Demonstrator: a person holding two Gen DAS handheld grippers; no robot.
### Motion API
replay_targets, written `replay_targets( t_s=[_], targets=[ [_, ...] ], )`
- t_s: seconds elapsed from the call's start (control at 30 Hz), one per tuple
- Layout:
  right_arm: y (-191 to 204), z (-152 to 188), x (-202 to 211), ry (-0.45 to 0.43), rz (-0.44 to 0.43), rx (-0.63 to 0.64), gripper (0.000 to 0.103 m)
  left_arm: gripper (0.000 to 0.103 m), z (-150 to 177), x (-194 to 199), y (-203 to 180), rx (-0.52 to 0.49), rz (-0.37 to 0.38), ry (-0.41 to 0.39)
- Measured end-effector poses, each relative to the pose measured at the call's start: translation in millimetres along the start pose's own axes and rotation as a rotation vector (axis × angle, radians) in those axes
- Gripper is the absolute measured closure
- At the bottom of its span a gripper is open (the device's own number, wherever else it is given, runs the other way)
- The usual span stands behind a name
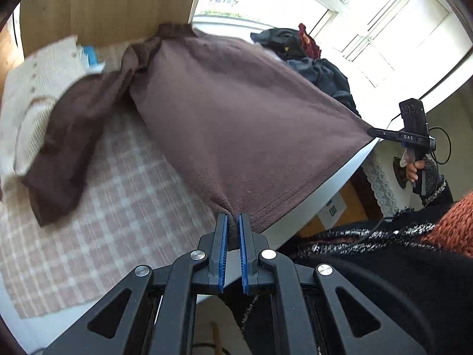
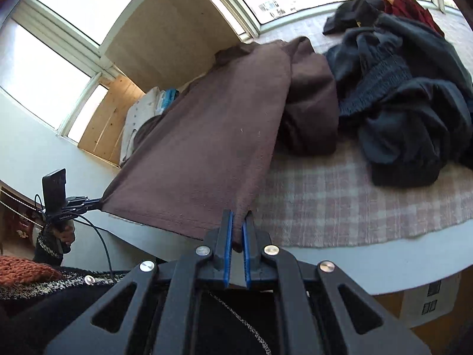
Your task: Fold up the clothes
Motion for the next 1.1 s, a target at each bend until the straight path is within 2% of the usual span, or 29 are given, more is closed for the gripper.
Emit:
replay_targets(
  t_s=[0.1,0.17,0.2,0.27,0.33,0.37,0.4,0.43,0.47,0.57,0.67,0.73,0.77,0.83,0.87,0.9,1.0,1.07,1.1],
  targets=[
    [-39,15,-34,0.122,0.101,-0.061,0.095,0.097,34,-67,14,0.028,-0.012,0.184],
    [-46,10,-39,0.165,0.142,-0.064,0.095,0.099,43,-86,27,0.025,-0.067,0.269],
    [-43,1,-33,0.164,0.145,-0.046,0.095,0.099,39,-83,32,0.002,-0.104,0.267],
    [-32,-25,-18,0.123,0.151,0.025,0.090,0.099,16,-62,39,-0.039,-0.156,0.203],
    [-25,-66,-2,0.044,0.225,0.133,0.078,0.098,-20,-42,43,-0.100,-0.243,0.117],
    [-23,-88,2,0.014,0.270,0.197,0.060,0.098,-40,-33,43,-0.137,-0.284,0.073],
    [-24,-110,0,0.002,0.310,0.254,0.052,0.095,-61,-29,43,-0.173,-0.310,0.031],
    [-28,-128,-6,0.007,0.341,0.292,0.048,0.089,-82,-27,43,-0.198,-0.332,-0.003],
    [-32,-146,-13,0.012,0.373,0.330,0.048,0.088,-103,-28,45,-0.217,-0.350,-0.030],
    [-58,-180,-47,0.117,0.387,0.310,0.048,0.088,-154,-44,53,-0.222,-0.371,-0.058],
    [-80,-182,-79,0.234,0.318,0.214,0.048,0.088,-182,-69,67,-0.215,-0.377,-0.041],
    [-89,-177,-93,0.279,0.291,0.189,0.048,0.088,-192,-85,78,-0.194,-0.379,-0.019],
    [-92,-175,-98,0.291,0.278,0.181,0.049,0.088,-193,-92,82,-0.182,-0.375,-0.005],
    [-92,-175,-101,0.298,0.206,0.143,0.098,0.088,-194,-108,90,-0.155,-0.370,0.027],
    [-91,-178,-98,0.300,0.189,0.123,0.101,0.088,-193,-116,94,-0.143,-0.370,0.045],
    [-88,-184,-91,0.295,0.206,0.135,0.101,0.088,-192,-121,98,-0.136,-0.375,0.061],
    [-71,-214,-49,0.266,0.312,0.254,0.101,0.088,-187,-129,104,-0.126,-0.388,0.090],
    [-70,-246,-2,0.182,0.399,0.264,0.101,0.088,-186,-129,104,-0.123,-0.381,0.089],
    [-72,-262,23,0.132,0.472,0.271,0.101,0.088,-186,-127,104,-0.121,-0.379,0.086]
  ],
)
Point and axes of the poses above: each gripper's, at about its wrist camera, not at the fingertips, and x roughly against the way its jaws point, y to its left, z to its underside, the point moved 7 cm from there along -x, roughly the way its jaws point, and after that the axes turned 11 degrees about -z, right-handed, at the moved point
